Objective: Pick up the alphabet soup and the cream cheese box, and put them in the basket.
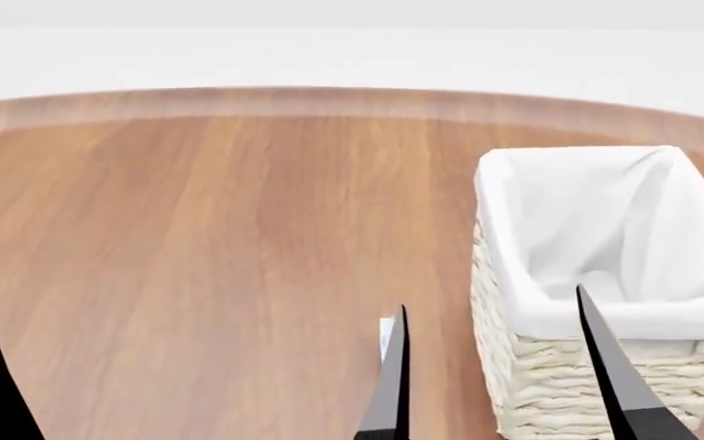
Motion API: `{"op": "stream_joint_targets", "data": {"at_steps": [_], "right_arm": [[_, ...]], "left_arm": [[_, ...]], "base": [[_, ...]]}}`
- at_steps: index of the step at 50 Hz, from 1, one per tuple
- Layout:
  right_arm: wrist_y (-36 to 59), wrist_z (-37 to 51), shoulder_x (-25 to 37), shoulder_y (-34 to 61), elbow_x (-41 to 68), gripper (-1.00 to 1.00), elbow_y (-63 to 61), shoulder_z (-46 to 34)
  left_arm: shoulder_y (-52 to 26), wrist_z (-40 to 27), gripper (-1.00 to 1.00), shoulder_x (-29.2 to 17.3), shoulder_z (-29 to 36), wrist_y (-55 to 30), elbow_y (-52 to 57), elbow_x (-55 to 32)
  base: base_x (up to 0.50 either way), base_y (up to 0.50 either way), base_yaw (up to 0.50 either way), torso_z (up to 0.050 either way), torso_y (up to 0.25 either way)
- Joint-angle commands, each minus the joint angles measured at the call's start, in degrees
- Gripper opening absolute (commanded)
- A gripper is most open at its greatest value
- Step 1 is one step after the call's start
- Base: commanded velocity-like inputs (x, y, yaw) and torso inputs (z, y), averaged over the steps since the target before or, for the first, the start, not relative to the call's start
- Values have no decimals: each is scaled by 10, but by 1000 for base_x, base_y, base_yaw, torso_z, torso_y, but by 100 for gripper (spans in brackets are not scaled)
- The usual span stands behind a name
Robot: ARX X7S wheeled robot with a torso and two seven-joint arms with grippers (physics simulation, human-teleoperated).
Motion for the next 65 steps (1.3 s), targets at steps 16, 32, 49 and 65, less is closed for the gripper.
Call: {"op": "stream_joint_targets", "data": {"at_steps": [16, 32, 49, 65], "right_arm": [[-16, 34, -4, 4, -9, 100, 5, 4], [-13, 39, 3, 3, -11, 100, 2, -1], [-11, 47, 6, 7, -10, 100, 6, -4], [-32, 59, 10, 3, -5, 100, 21, 0]], "left_arm": [[3, -9, 100, -9, 4, 7, -3, 3], [4, -15, 100, -14, 14, 6, -7, 19], [2, -23, 100, -17, 17, 5, -8, 25], [-5, -27, 100, -20, 20, 5, -9, 21]], "base": [[194, 0, 0, 0, 1], [0, 0, 0, 0, -31], [0, 0, 0, 0, -161], [0, 0, 0, 0, -182]]}}
